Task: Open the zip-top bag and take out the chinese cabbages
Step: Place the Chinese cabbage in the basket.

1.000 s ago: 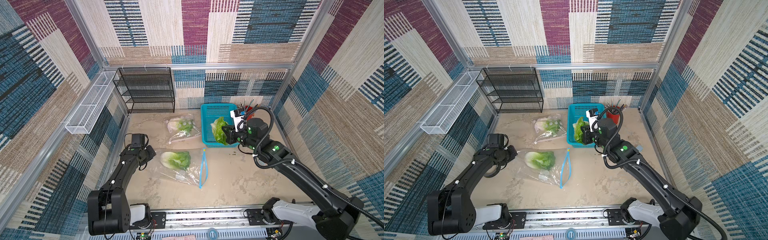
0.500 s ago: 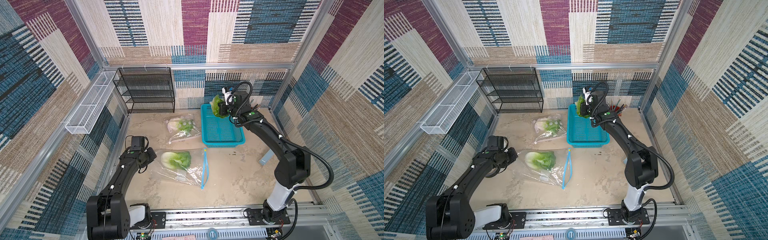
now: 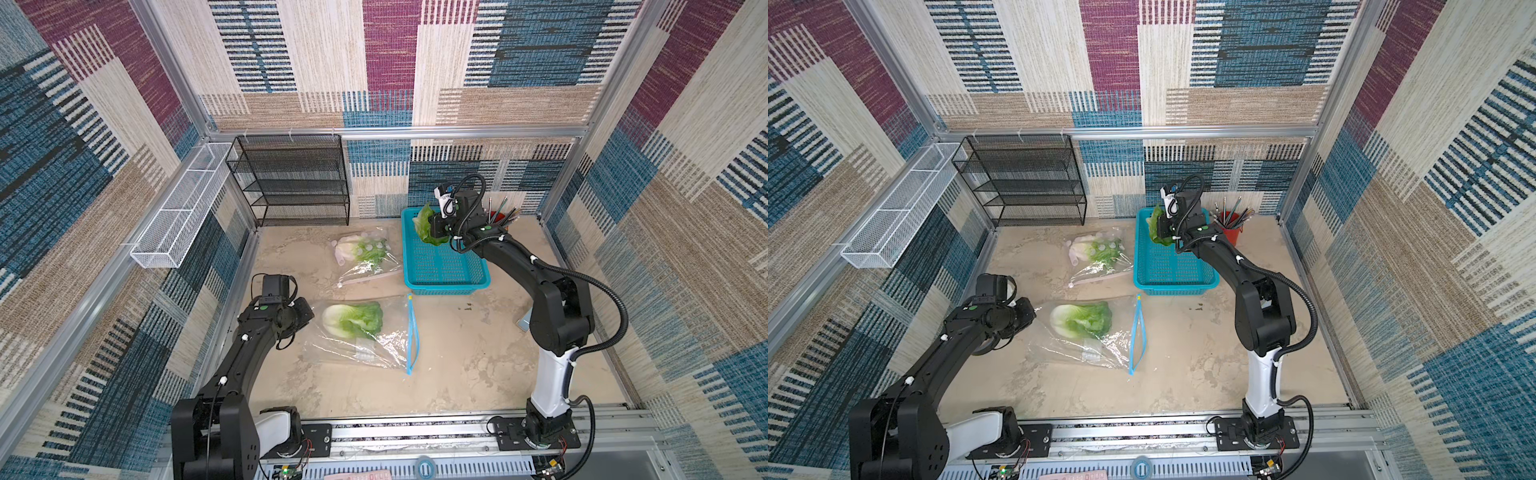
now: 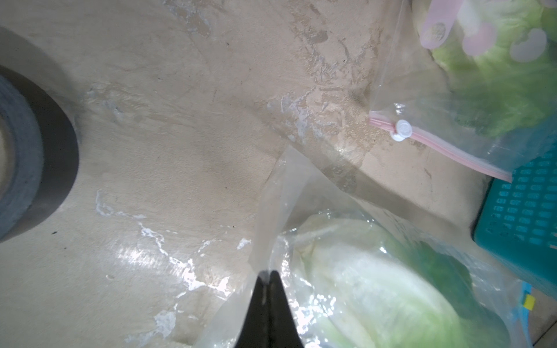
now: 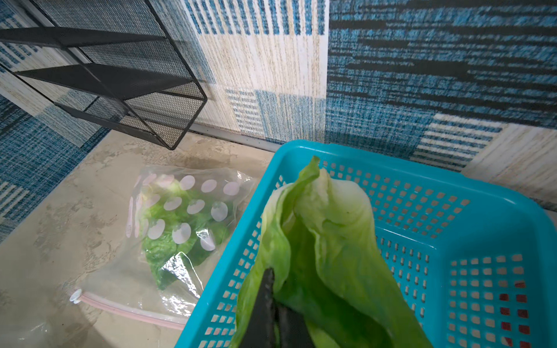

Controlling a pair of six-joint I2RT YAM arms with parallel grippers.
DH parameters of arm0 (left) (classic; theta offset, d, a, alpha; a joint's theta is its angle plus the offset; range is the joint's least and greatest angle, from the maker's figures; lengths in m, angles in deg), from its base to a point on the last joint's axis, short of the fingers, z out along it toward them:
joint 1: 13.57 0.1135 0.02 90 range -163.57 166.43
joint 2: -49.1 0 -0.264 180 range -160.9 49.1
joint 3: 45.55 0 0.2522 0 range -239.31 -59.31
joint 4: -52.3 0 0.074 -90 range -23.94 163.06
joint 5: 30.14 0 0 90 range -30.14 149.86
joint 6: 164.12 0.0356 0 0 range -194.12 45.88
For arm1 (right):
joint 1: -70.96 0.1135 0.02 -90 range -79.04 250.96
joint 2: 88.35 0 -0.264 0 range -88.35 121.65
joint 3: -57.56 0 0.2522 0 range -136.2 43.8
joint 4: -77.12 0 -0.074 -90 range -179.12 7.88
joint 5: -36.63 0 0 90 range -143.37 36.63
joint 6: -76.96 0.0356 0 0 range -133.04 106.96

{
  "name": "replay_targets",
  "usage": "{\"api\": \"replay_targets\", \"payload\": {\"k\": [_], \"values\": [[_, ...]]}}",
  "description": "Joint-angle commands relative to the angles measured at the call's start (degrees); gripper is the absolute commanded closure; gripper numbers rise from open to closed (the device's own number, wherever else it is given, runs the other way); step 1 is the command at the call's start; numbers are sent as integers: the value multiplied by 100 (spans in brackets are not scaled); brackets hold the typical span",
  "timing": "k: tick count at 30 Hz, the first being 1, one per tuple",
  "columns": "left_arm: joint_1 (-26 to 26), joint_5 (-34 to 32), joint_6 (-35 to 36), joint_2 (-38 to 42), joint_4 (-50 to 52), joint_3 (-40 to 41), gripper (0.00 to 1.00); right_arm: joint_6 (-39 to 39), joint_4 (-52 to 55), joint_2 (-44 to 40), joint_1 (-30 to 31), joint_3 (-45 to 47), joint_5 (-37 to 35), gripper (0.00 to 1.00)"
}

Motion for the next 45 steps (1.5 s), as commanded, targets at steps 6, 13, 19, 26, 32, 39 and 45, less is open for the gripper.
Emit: {"api": "replay_targets", "payload": {"k": [6,13,19,26,32,39,45], "values": [[-24,53,-18,0,29,21,100,121,-672,395,4,20,-77,100],[-28,54,-18,-31,27,9,100,336,-973,319,-4,663,-175,100],[-28,71,-18,-14,26,13,100,575,-1098,200,2,1187,-128,89],[-33,80,-27,-14,15,13,100,817,-1178,-48,-1,1552,249,78],[-37,94,-35,-13,-4,22,100,954,-1068,-65,26,1497,709,73],[-37,124,-44,-28,-44,35,100,1010,-874,-245,93,1455,984,59],[-38,124,-45,-37,-72,49,100,873,-461,-589,128,1513,921,52]]}}
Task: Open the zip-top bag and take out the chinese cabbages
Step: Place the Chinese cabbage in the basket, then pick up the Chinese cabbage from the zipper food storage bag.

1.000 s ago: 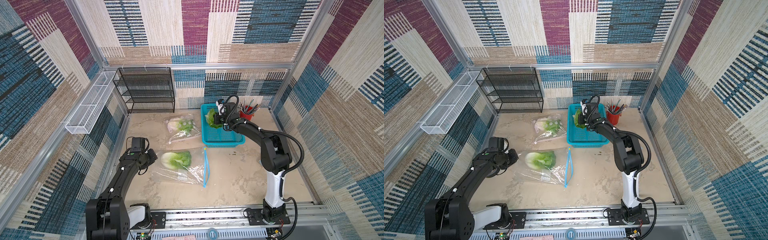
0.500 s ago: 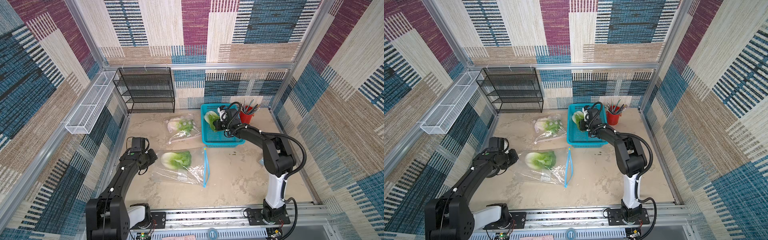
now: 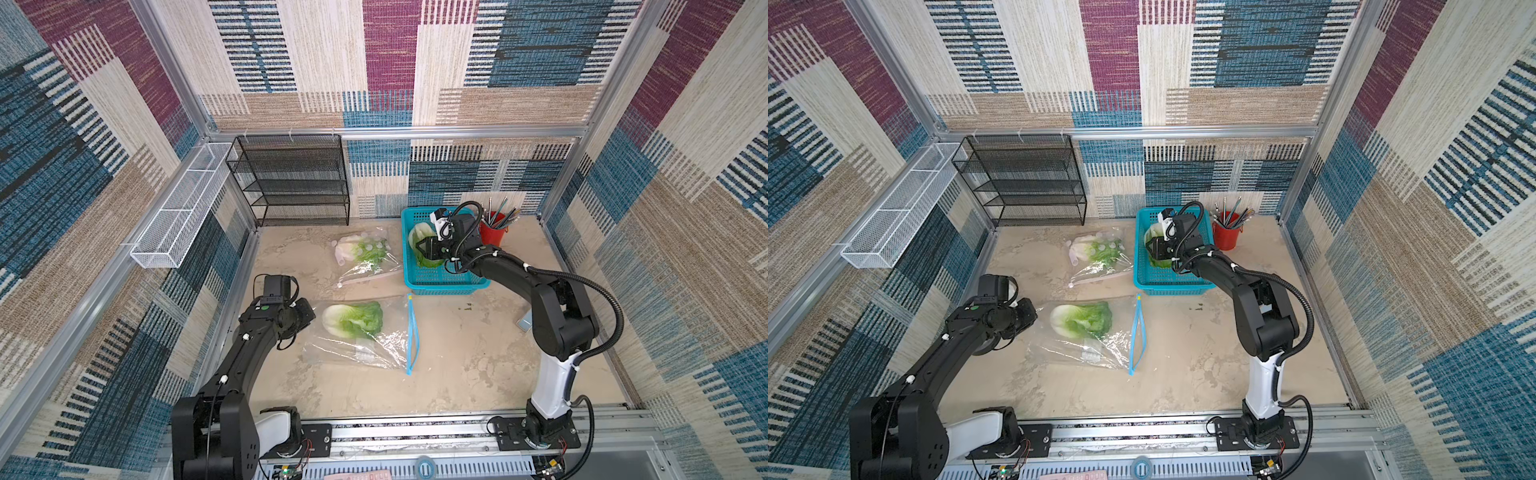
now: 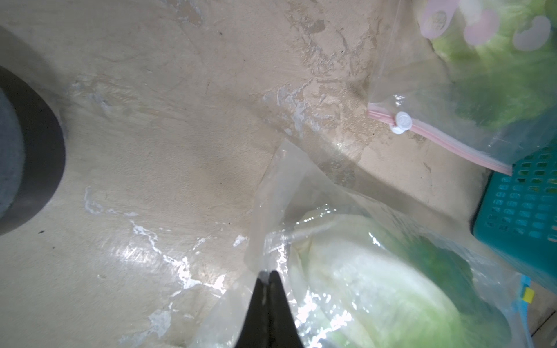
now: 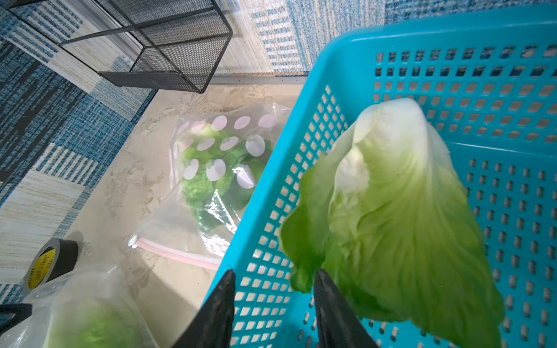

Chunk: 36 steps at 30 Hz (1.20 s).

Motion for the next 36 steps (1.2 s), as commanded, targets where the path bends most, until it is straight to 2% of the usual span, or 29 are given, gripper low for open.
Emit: {"api": "replay_targets", "payload": {"k": [1,9,14,19,25,29,36], "values": [[4,69,-42,4,-58,9,100,-67,226,-248,3,28,10,51],[4,14,-25,5,-68,-9,100,-74,473,-1402,24,772,35,50],[-3,-61,18,10,-49,3,100,201,195,-2583,132,2074,293,53],[-2,-19,46,-45,-57,-41,100,897,-751,-3731,380,3729,741,58],[3,22,63,-88,-60,-51,100,1710,-1321,-4569,746,4916,804,67],[4,33,72,-76,-56,-52,100,2093,-1713,-4753,883,5328,910,69],[4,50,81,-50,-35,-50,100,2448,-2255,-4394,1237,5655,947,70]]}}
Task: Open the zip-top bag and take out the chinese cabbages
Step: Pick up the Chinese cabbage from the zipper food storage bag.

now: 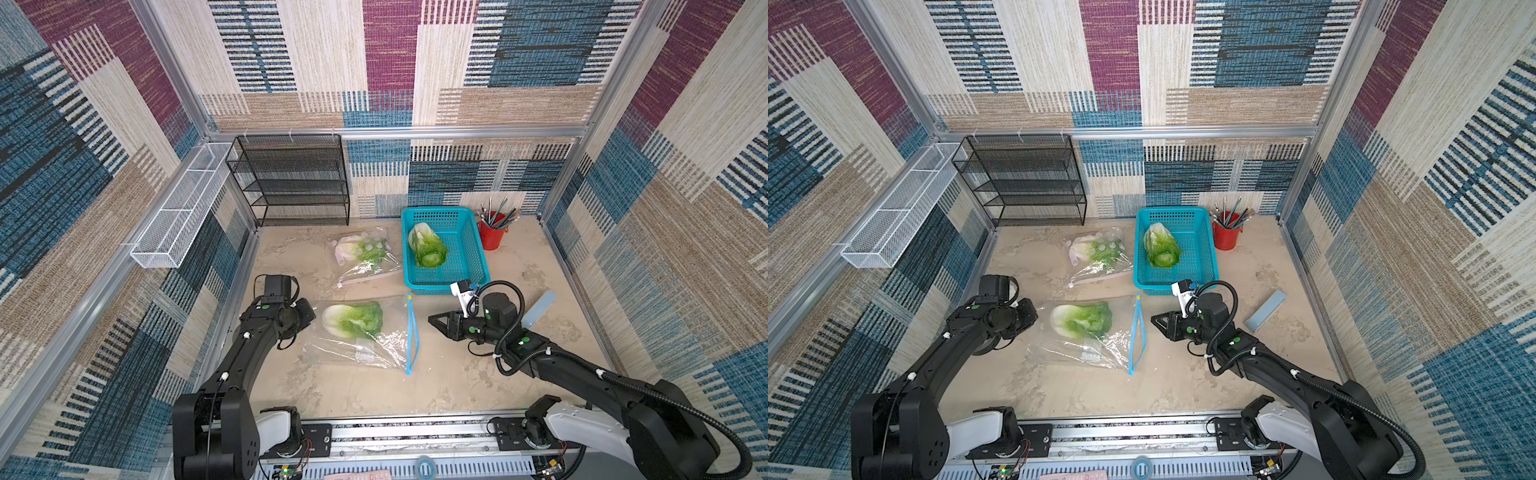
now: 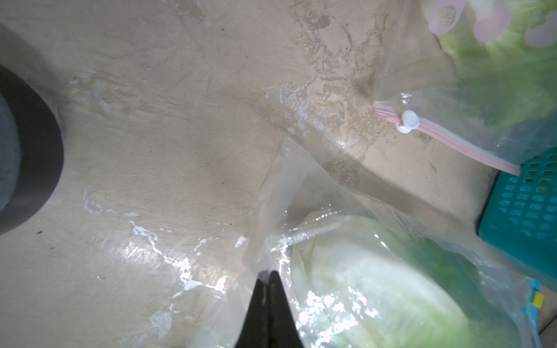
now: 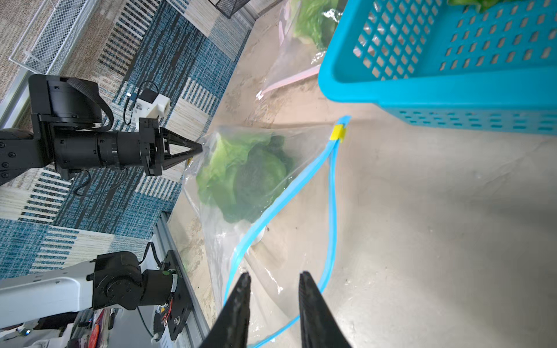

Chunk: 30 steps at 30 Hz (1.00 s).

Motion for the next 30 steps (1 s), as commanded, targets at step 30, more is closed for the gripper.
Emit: {"api": "replay_targets", "payload": {"k": [30], "values": [[-4,315,81,-64,-39,-57,100,1112,-2711,2724,1076,-609,627,69]]}}
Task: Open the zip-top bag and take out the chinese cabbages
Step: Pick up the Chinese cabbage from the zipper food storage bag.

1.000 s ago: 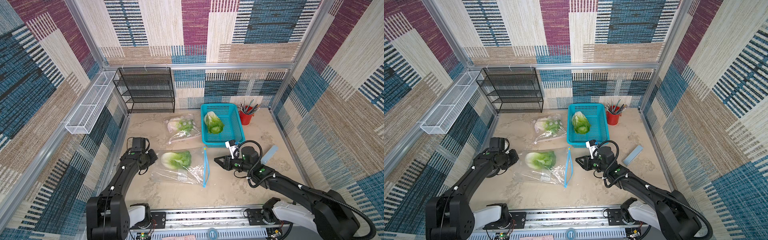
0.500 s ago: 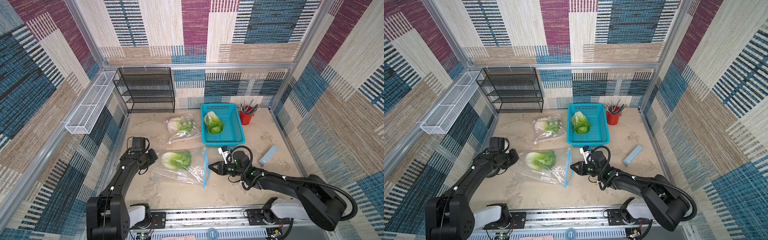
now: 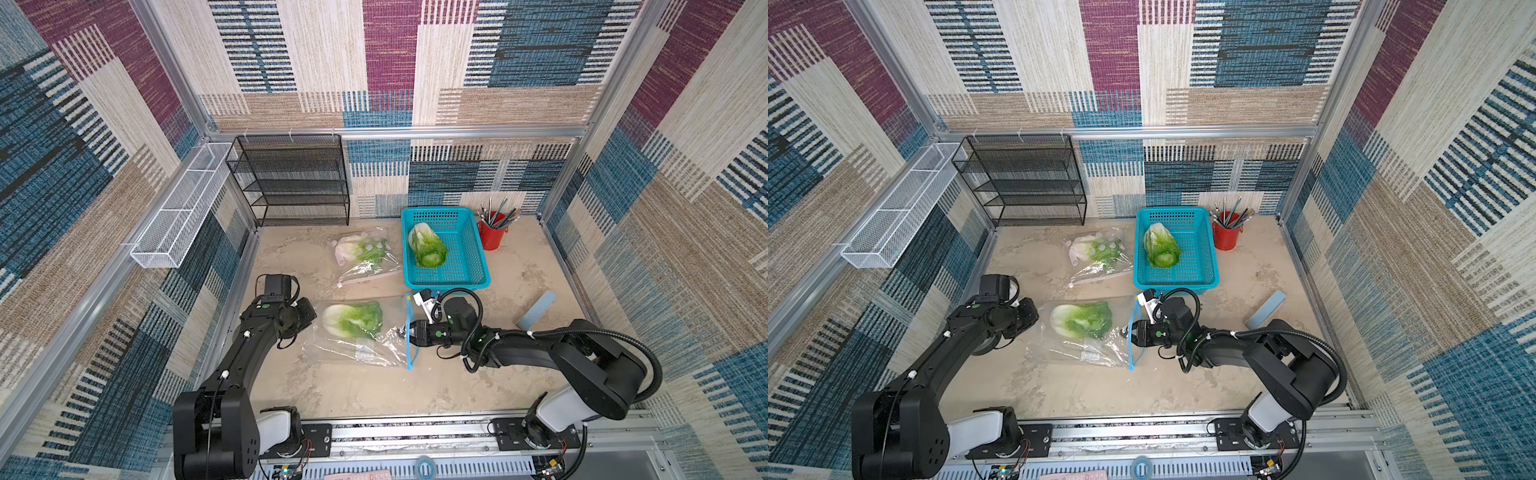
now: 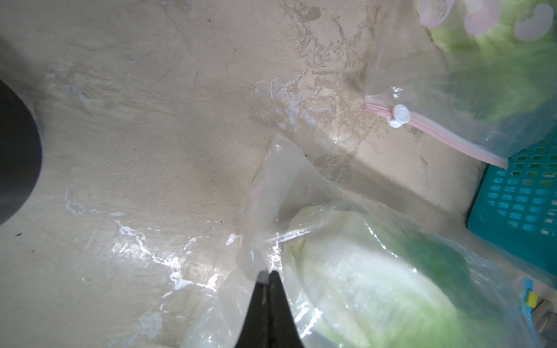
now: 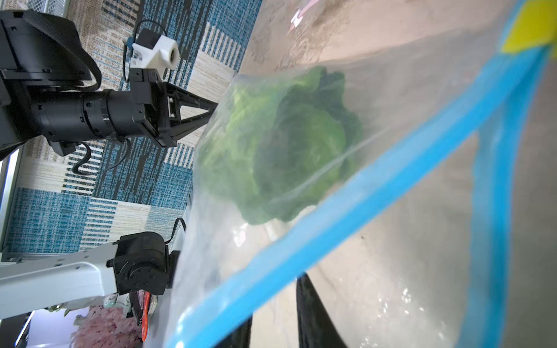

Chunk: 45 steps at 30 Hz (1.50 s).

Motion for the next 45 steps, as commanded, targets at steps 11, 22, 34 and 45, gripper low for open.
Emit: {"api": "replay_targets", "payload": {"k": [11,22,34,45], "values": [[2,169,66,-52,-64,-29,100,387,-1135,750,129,-477,521,48],[-22,212,48,-36,-75,-2,100,501,-1164,1152,138,-908,497,53],[-57,245,48,-12,-73,27,100,484,-769,1550,142,-1462,552,46],[-92,292,39,-36,-108,46,100,492,-401,1706,151,-1670,365,69]]}}
